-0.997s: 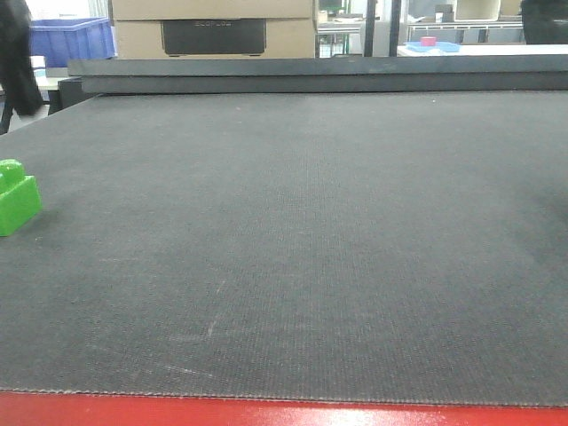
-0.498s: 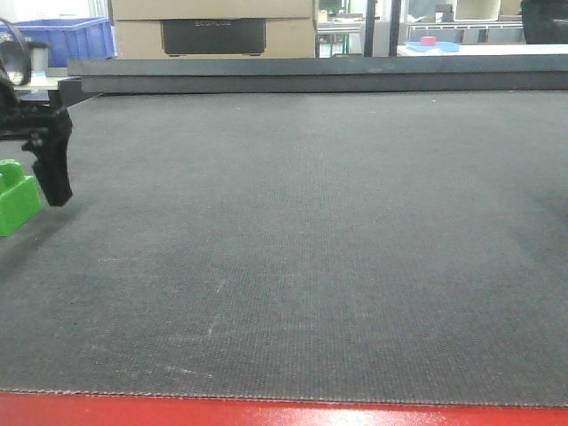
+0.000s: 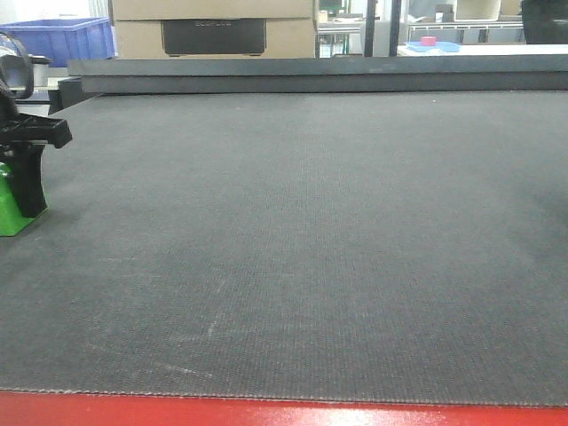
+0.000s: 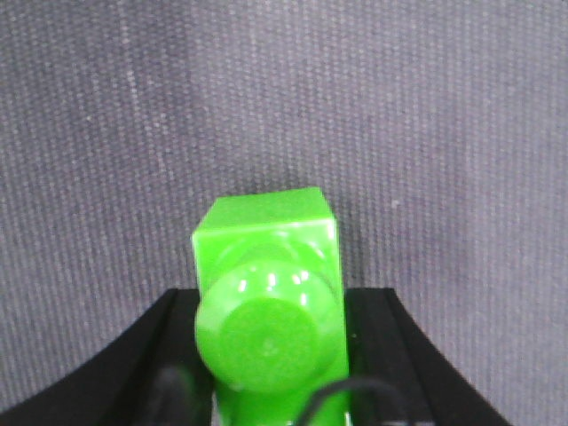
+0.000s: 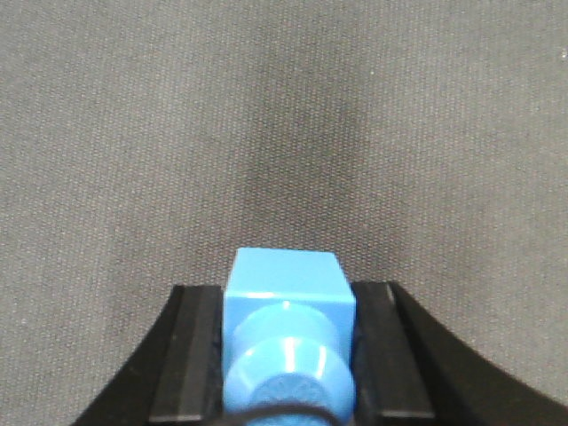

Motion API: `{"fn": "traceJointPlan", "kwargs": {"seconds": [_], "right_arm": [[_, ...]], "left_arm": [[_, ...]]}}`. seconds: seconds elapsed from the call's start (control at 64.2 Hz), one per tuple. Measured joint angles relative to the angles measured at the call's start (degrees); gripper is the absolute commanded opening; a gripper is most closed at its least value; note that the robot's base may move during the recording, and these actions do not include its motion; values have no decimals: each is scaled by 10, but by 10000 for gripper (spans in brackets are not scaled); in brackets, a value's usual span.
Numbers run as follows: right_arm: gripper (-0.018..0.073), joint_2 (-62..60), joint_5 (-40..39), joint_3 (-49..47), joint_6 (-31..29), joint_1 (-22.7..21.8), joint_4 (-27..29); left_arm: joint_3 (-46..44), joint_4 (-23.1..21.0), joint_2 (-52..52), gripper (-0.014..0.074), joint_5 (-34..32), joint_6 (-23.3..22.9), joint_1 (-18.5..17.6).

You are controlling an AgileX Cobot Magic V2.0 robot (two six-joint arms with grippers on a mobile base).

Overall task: Grab block from conveyor and place in blue bin
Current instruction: 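Close the left gripper around the green block, then lift both held blocks up off the conveyor belt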

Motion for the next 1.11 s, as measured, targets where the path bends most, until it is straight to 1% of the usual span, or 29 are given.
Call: {"fn": "traceJointPlan", "kwargs": {"seconds": [0.171, 0.28, 0.343, 0.529, 0.607, 0.701, 0.779, 0.888, 1.012, 1.106], "right_arm": [[-153, -5, -5, 6, 0, 0, 0], [-153, -21, -22, 29, 0, 0, 0], [-153, -36, -40, 53, 0, 0, 0], [-153, -80, -74, 118, 0, 6, 1], [-153, -100, -76, 126, 0, 19, 1], [-153, -131, -79, 127, 0, 42, 1], [-153, -159, -81, 127, 0, 59, 1], [-153, -208, -78, 127, 0, 73, 1], [-153, -270, -60, 125, 0, 77, 1], [-153, -315, -34, 105, 0, 77, 1]], "left_arm": [[0, 0, -29, -111, 17, -18, 0], [16, 0, -66, -111, 11, -24, -3], [38, 3, -95, -111, -5, -25, -10], [142, 0, -199, -111, -81, -28, -52], [187, 0, -244, -111, -102, -28, -70], [227, 0, -297, -111, -121, -29, -82], [249, -5, -341, -111, -129, -29, -86], [257, -6, -406, -111, -139, -30, -86], [260, -6, -476, -111, -147, -30, -86], [260, -6, -533, -111, -149, -30, -86]]}}
